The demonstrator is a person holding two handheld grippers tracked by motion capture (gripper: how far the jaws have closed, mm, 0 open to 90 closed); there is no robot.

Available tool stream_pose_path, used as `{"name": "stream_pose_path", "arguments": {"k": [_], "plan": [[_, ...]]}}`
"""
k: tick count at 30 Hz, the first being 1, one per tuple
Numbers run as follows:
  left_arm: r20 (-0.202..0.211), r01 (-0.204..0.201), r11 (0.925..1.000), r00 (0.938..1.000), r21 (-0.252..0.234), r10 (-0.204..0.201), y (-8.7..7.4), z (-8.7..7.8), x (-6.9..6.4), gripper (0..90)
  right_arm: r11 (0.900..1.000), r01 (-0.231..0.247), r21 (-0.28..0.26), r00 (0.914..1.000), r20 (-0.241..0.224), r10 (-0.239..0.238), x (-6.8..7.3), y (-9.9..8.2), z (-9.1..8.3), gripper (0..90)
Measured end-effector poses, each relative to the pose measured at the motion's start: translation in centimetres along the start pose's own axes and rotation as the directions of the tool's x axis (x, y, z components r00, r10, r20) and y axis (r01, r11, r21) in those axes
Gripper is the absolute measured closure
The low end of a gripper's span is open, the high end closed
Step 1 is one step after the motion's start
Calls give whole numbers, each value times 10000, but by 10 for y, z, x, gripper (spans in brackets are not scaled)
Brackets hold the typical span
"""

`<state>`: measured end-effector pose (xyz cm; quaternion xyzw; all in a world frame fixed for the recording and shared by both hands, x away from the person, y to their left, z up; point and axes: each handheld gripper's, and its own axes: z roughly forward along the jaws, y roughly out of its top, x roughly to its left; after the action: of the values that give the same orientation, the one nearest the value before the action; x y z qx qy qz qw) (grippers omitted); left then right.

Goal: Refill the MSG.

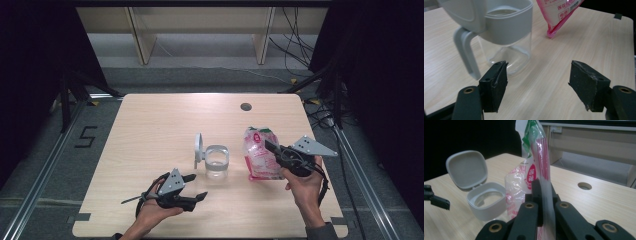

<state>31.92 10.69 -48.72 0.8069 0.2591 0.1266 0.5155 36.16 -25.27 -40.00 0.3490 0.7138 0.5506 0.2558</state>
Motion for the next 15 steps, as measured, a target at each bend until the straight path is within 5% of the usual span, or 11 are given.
{"name": "stream_pose_path", "arguments": {"k": [10,15], "plan": [[432,-192,9998,9989,11,192,6,33,-25,306,9974,80,-719,9997,-236,-98,13,21,-12,900],[147,-349,9994,9993,-64,350,12,43,-35,313,9978,-51,-661,9987,-500,18,23,30,-16,900]]}}
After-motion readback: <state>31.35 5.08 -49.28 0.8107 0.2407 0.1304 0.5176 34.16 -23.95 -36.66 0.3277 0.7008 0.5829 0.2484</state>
